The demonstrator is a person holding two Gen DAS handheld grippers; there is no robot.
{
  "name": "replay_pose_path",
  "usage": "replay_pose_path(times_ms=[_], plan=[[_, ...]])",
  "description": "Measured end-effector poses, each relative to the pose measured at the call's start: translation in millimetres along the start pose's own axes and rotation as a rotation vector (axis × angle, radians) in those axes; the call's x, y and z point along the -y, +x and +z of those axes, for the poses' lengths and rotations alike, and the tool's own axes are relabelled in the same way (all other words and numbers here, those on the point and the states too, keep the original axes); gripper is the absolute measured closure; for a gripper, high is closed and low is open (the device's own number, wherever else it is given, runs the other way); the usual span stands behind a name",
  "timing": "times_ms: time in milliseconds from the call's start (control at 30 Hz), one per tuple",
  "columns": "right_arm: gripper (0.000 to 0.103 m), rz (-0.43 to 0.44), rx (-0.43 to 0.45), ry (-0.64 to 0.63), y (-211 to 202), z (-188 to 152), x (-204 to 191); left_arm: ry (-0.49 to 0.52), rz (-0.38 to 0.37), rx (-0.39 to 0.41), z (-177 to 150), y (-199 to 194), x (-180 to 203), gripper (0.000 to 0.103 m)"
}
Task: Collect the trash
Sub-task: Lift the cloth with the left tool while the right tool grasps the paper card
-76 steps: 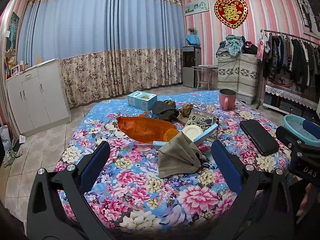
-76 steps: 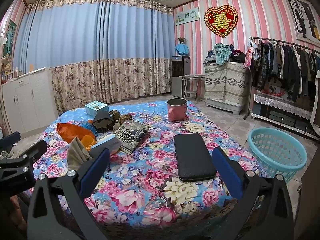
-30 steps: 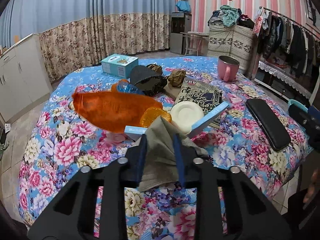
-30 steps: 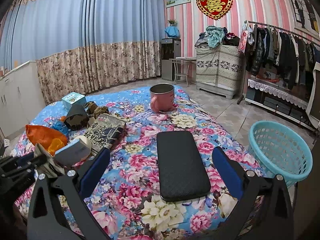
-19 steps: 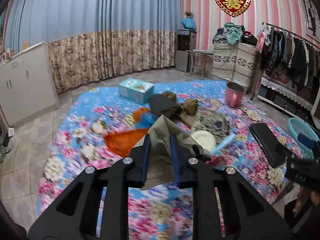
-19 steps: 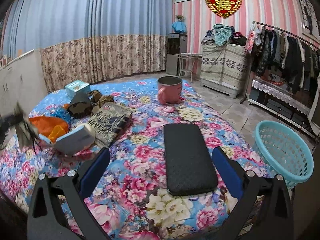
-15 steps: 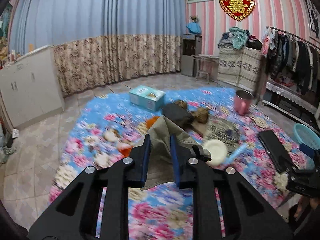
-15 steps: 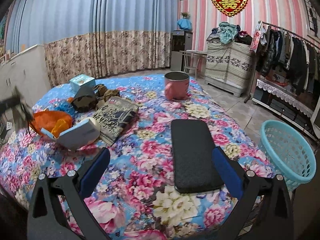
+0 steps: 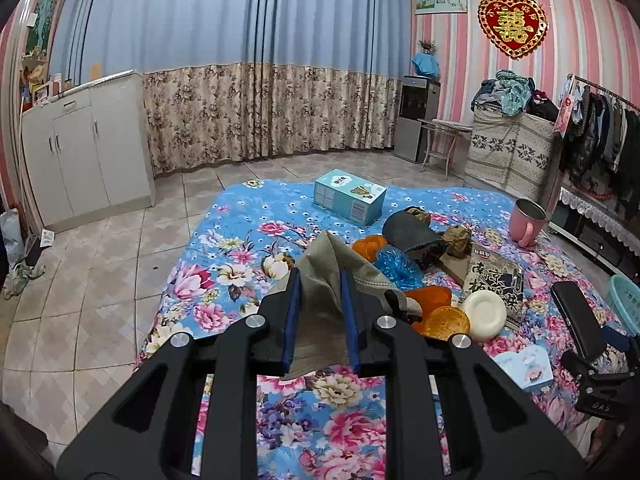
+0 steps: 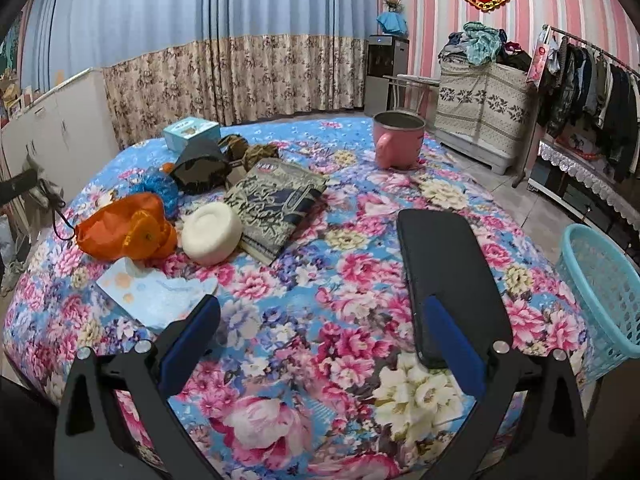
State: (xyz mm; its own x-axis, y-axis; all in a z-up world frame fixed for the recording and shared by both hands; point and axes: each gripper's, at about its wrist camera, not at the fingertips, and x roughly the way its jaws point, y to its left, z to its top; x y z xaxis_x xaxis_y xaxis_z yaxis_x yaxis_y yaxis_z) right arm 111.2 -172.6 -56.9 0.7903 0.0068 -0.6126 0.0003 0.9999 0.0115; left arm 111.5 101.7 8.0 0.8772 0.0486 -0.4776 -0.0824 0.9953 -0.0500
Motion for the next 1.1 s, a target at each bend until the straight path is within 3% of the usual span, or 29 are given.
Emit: replay_pose_path(times_ms=[267, 467, 767, 800, 867, 933, 1000, 1100], plan=[[0.004, 0.08, -0.003, 0.004, -6, -4, -9, -0.022, -0.004, 0.015, -1, -3, -7, 0.084], [0.004, 0.029, 0.037, 0.005, -16, 3, -9, -0.02, -0.002, 0.02, -1, -4, -7, 0.084], [0.005, 0.135, -0.043, 0.022, 9, 8, -29, -0.025, 0.014, 0.008, -1, 1, -10, 0.084], [0.008, 0.138, -0.047, 0.01, 12, 9, -35, -0.029, 0.014, 0.007, 0, 1, -11, 0.084], [0.038, 0.162, -0.071, 0.0, 18, 9, -42, -0.035, 0.013, 0.004, -1, 2, -12, 0.084], [0.053, 0.212, -0.115, 0.026, 27, 9, -46, -0.036, 0.012, 0.0, -1, 4, -13, 0.084], [0.058, 0.263, -0.145, 0.068, 34, 9, -45, -0.034, 0.014, -0.003, -2, 5, -13, 0.084], [0.079, 0.325, -0.166, 0.096, 39, 9, -45, -0.039, 0.014, -0.007, -3, 6, -15, 0.084]])
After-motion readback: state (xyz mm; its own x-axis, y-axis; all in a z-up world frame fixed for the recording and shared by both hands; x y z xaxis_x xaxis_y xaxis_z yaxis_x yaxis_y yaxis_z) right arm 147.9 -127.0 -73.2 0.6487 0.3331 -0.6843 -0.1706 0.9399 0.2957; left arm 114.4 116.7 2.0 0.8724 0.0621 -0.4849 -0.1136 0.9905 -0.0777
